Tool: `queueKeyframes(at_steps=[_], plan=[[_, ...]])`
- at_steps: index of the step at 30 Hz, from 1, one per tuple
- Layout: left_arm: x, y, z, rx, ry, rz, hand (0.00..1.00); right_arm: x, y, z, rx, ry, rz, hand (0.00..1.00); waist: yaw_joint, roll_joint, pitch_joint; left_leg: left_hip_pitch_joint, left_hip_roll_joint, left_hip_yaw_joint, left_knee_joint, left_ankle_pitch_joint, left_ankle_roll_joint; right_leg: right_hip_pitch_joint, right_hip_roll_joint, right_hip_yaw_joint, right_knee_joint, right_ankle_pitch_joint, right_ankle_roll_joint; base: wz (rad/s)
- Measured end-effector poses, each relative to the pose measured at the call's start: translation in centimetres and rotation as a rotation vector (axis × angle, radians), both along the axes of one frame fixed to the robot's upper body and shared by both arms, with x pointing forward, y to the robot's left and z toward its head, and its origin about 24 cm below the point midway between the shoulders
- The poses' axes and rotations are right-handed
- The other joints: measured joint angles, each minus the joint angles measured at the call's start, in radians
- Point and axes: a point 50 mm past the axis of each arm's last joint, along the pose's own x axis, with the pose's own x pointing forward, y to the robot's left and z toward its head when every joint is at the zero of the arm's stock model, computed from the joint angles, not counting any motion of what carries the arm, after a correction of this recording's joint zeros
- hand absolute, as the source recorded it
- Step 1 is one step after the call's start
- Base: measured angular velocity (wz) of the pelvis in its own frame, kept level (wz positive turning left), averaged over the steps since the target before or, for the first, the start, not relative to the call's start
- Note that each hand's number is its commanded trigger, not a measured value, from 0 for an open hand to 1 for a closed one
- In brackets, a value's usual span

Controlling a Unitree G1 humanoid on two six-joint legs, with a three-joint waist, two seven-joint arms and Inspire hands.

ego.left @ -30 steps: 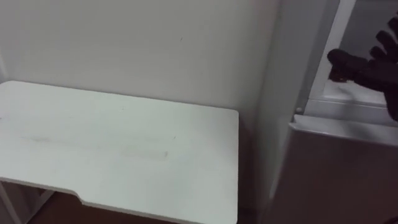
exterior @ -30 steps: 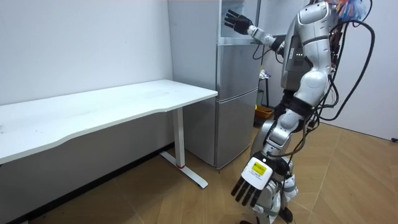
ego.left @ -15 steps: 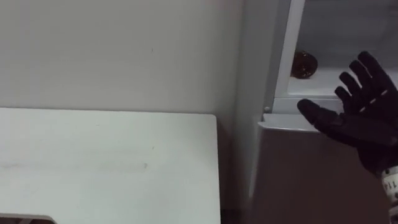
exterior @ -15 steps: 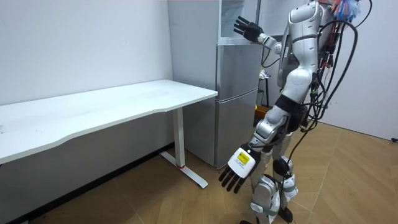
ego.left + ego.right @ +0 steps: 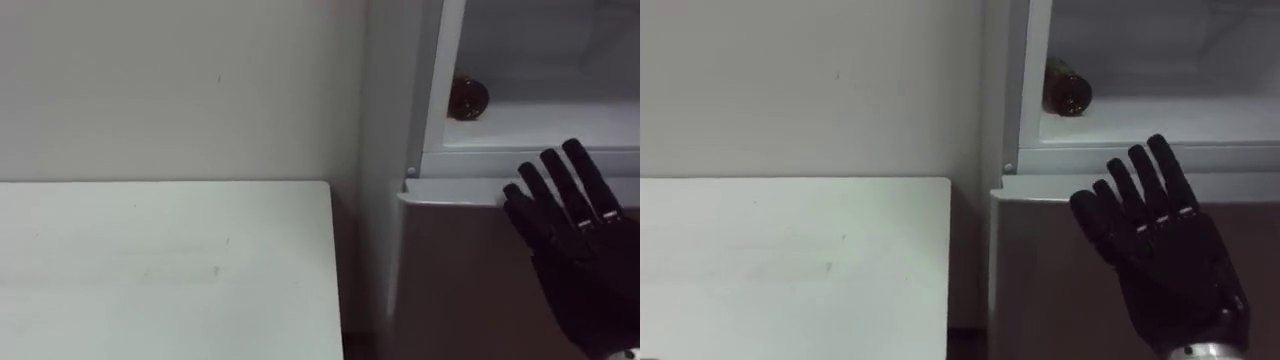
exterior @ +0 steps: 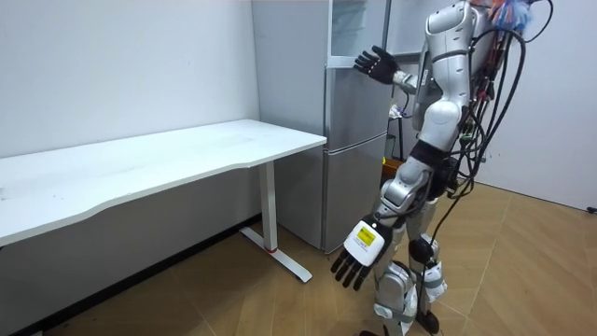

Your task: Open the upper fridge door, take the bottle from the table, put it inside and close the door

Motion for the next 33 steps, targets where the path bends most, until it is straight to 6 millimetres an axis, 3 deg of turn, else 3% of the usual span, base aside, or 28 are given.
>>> queueKeyframes(at_steps=[8,20,27,33], plan=[[-0.5,-0.5,-0.3,-0.012,0.023,0.004,0.0,-1.6,-1.6,-6.7,0.139,0.232,-0.08,0.0,-0.026,0.013,0.0002,0.0,0.002,0.018,0.001,0.0,0.0,-0.013,0.003,0.024,0.001,-0.002,0.001,-0.07],[-0.4,-0.6,-0.3,-0.015,0.0,0.011,0.0,-5.2,-3.9,-12.2,0.259,0.433,-0.243,0.0,-0.054,0.004,-0.0006,-0.003,0.004,0.02,0.0,-0.002,-0.002,-0.019,0.005,0.025,-0.001,-0.001,0.0,0.0],[-0.4,0.1,0.0,0.03,-0.025,0.032,0.0,-7.4,-6.6,-12.9,0.228,0.547,-0.429,0.0,-0.069,-0.011,0.001,0.0,0.004,0.02,-0.002,-0.002,-0.002,-0.016,0.006,0.029,0.0,-0.003,0.0,0.0],[-0.8,0.9,0.2,0.058,-0.023,0.063,0.0,-9.4,-10.1,-12.7,0.099,0.735,-0.734,0.0,-0.098,-0.032,0.0046,0.0,-0.001,0.014,-0.011,-0.001,-0.002,-0.02,0.003,0.028,0.0,-0.006,0.003,0.01]])
